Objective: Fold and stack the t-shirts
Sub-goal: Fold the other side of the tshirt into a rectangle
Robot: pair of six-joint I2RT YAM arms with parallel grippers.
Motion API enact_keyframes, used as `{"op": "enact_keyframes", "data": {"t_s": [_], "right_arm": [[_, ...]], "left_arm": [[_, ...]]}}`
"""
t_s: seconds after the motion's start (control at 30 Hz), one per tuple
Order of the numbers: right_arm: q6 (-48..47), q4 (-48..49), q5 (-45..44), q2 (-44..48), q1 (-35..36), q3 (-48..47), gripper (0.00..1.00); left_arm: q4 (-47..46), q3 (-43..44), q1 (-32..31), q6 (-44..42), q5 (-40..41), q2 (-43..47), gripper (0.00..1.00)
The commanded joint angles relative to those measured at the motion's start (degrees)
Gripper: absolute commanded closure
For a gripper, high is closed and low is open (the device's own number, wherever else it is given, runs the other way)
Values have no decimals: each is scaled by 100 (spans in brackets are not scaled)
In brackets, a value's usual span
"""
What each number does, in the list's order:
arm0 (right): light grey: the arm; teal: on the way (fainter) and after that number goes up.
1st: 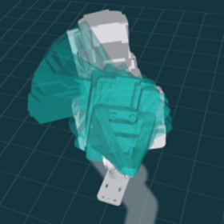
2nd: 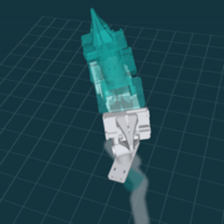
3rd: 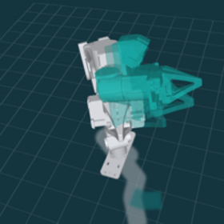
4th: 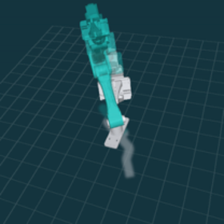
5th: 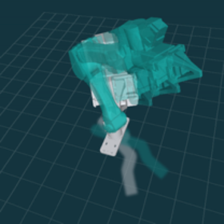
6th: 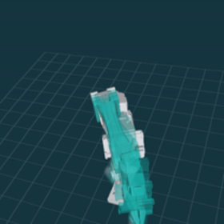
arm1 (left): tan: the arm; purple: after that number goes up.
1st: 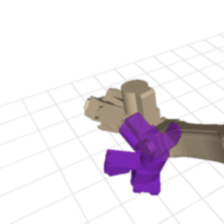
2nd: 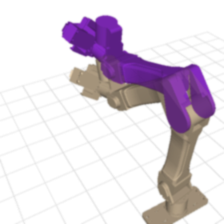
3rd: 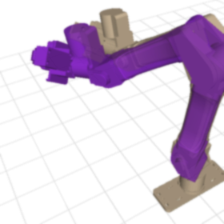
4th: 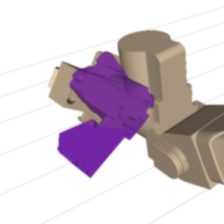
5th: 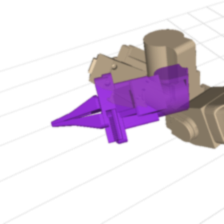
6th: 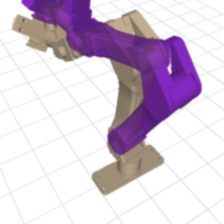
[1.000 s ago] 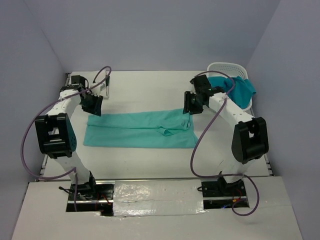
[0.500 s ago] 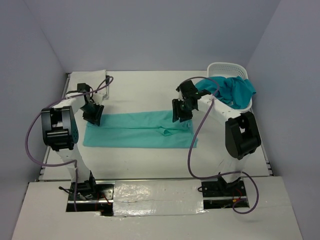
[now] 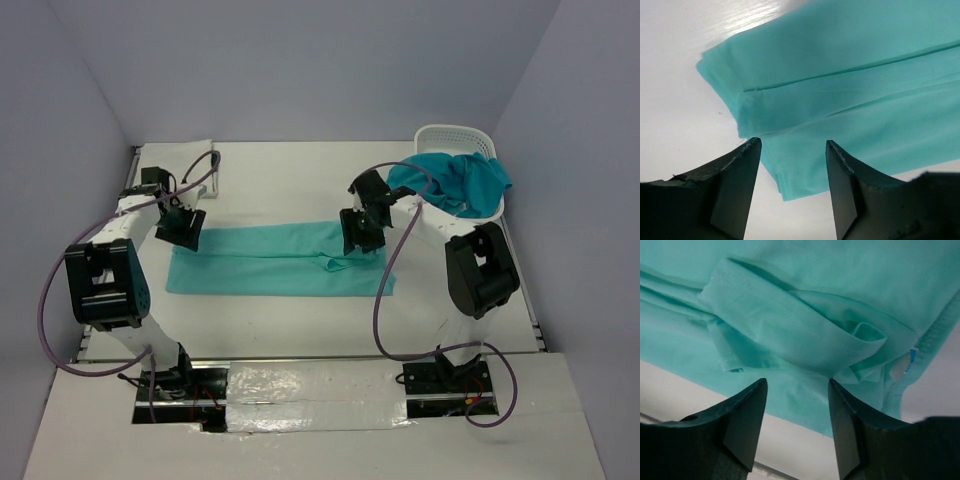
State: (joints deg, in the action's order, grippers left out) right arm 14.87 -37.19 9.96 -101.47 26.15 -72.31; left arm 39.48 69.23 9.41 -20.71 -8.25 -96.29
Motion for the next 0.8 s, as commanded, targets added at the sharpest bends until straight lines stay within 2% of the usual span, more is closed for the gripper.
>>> {"op": "enact_keyframes", "data": {"t_s": [0.0, 0.23, 0.47, 0.53, 0.57, 0.6, 0.63, 0.67, 0.73, 0.77], "right_arm": [[-47, -130, -599, 110, -22, -169, 37], [86, 62, -223, -206, -189, -108, 29], [-28, 177, -248, -487, -189, -142, 30], [-37, 151, -336, -593, -181, -186, 35], [-37, 142, -371, -602, -181, -204, 43], [-28, 142, -398, -602, -189, -204, 47], [-37, 151, -398, -593, -189, -195, 52], [-28, 168, -389, -593, -189, -187, 66], [-11, 168, -415, -593, -181, -187, 78], [-11, 159, -433, -593, -181, -187, 90]], "left_arm": [[-133, 187, 184, 251, -2, 199, 32], [59, 609, 237, 366, 271, -767, 29], [-108, 495, 237, 410, 104, -883, 37], [-116, 503, 237, 392, 104, -856, 46], [-116, 504, 245, 384, 113, -848, 51], [-116, 512, 237, 383, 122, -839, 57], [-125, 504, 237, 383, 122, -804, 67], [-143, 504, 237, 375, 113, -777, 73], [-160, 512, 237, 366, 87, -733, 81], [-160, 521, 245, 357, 52, -725, 83]]}}
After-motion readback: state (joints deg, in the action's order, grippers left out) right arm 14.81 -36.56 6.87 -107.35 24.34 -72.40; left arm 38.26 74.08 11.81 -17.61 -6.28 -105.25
